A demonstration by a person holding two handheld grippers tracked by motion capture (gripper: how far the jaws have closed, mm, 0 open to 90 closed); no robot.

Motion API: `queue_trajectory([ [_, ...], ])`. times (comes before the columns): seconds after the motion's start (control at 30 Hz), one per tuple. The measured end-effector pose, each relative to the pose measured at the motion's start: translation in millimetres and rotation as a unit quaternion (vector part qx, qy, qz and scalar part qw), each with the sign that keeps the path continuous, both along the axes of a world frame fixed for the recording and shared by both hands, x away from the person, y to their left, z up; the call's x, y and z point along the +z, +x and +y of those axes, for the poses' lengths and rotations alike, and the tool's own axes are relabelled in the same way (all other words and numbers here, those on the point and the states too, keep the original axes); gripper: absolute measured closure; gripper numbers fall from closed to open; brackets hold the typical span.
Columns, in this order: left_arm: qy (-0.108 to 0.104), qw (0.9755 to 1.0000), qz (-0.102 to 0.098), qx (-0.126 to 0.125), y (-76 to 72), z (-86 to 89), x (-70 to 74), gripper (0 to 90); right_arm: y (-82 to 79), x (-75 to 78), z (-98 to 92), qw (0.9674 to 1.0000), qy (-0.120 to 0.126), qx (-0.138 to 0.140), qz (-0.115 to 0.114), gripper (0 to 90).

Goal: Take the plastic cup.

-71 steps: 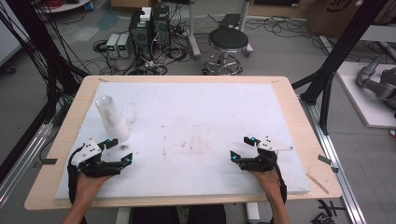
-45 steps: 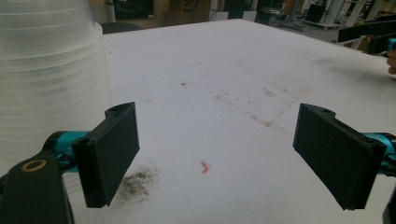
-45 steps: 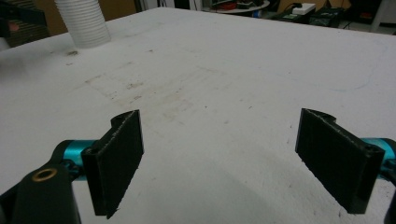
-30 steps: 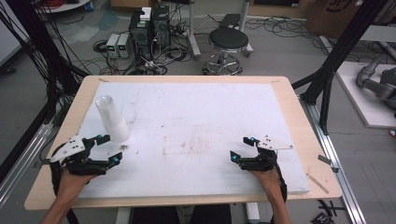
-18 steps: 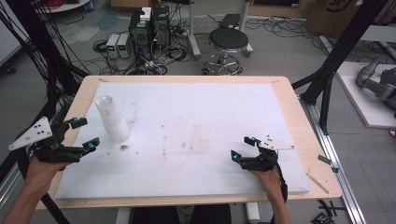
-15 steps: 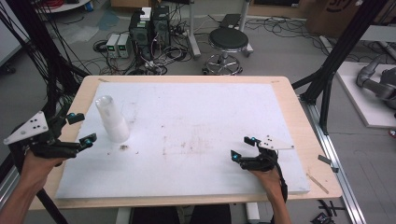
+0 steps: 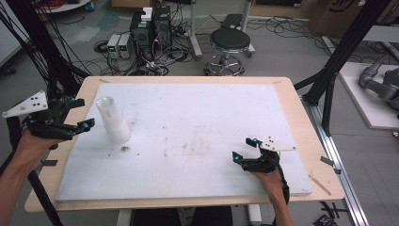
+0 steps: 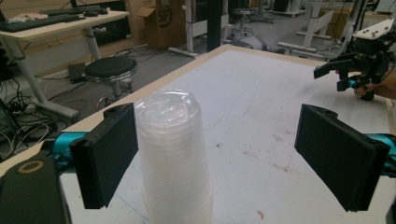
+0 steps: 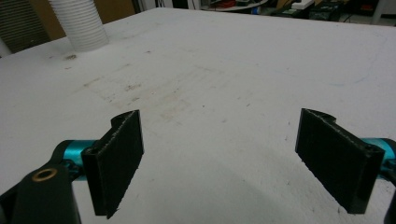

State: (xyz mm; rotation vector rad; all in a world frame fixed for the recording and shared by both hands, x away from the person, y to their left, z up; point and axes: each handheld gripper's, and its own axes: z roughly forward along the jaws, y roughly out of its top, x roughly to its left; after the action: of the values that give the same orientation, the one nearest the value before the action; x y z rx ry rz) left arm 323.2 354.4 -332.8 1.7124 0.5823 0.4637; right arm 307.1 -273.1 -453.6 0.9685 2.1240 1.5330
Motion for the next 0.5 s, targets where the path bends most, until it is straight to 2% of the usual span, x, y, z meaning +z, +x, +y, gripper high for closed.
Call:
queue_trajectory([
  [0.23, 0.015, 0.9994, 0.019, -0.026, 19.6, -2.4, 8.9, 13.4, -0.1, 0.1, 0.9, 1.0000, -0.005, 0.002, -0.001, 14.9],
  [0.33, 0.018, 0.9990, 0.020, -0.035, 28.2, -4.6, 14.6, 13.3, 0.0, 0.1, 1.0, 1.0000, -0.005, 0.002, -0.002, 14.9],
  [0.5, 0.041, 0.9975, 0.040, -0.042, 42.9, -8.9, 18.0, 13.3, 0.0, 0.1, 1.2, 1.0000, -0.006, 0.002, -0.002, 14.9],
])
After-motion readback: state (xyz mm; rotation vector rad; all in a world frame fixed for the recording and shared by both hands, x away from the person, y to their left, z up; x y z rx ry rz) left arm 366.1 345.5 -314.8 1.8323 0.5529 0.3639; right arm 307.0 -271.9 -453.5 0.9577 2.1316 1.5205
